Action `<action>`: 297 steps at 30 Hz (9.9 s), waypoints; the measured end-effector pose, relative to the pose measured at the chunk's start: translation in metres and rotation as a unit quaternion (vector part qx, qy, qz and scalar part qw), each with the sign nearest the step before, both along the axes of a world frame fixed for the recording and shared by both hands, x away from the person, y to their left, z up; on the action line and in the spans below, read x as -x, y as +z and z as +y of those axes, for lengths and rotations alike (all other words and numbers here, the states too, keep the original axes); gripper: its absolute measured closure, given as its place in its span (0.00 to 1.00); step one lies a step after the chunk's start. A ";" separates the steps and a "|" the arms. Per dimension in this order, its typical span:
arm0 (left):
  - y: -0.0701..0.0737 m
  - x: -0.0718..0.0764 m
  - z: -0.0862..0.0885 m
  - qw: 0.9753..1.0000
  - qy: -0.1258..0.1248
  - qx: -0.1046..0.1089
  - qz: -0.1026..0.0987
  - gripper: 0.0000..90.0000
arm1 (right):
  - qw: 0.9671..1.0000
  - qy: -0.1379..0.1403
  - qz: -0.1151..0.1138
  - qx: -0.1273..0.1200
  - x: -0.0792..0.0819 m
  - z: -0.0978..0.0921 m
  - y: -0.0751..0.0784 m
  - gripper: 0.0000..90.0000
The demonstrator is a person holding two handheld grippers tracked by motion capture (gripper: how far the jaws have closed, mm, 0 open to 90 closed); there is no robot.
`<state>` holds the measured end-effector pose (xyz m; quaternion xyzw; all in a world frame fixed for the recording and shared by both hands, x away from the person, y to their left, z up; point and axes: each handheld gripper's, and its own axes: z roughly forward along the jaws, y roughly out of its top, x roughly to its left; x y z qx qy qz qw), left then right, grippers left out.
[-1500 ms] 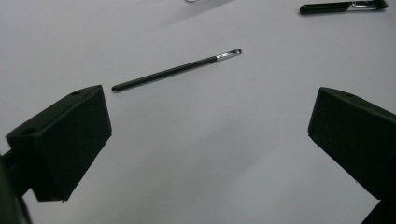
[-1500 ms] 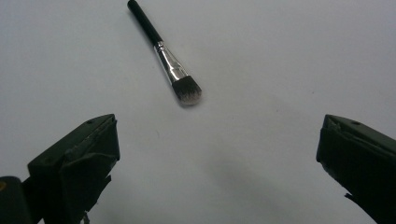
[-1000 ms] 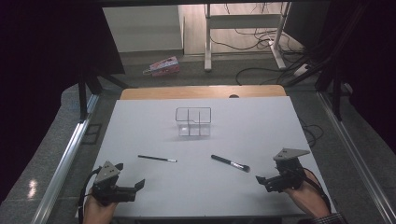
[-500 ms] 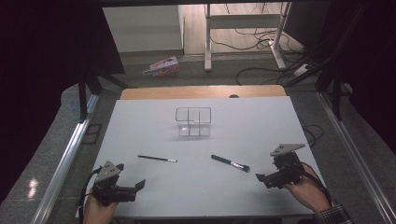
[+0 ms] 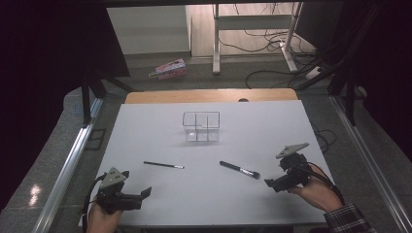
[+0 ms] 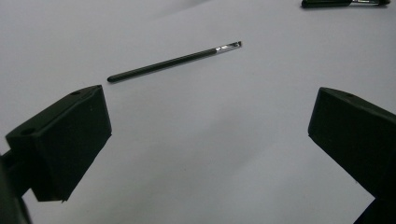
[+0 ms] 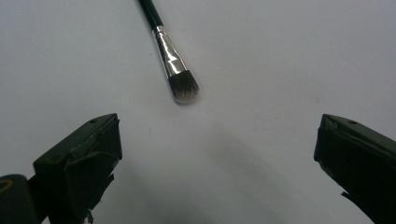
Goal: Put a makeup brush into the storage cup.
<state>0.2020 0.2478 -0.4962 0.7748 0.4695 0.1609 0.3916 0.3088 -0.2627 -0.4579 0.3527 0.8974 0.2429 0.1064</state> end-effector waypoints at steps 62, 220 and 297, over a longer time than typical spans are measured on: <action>-0.003 -0.002 0.000 1.000 -0.006 0.000 0.004 0.00 | 0.991 0.099 0.047 0.071 -0.051 0.094 -0.008 0.06; 0.031 -0.040 -0.175 0.889 -0.320 -0.281 -0.170 0.11 | 0.967 0.225 0.112 -0.043 0.000 0.117 0.017 0.86; 0.025 -0.059 -0.143 0.946 -0.312 -0.079 -0.040 0.88 | 0.971 0.165 0.032 -0.168 -0.002 0.075 0.020 0.32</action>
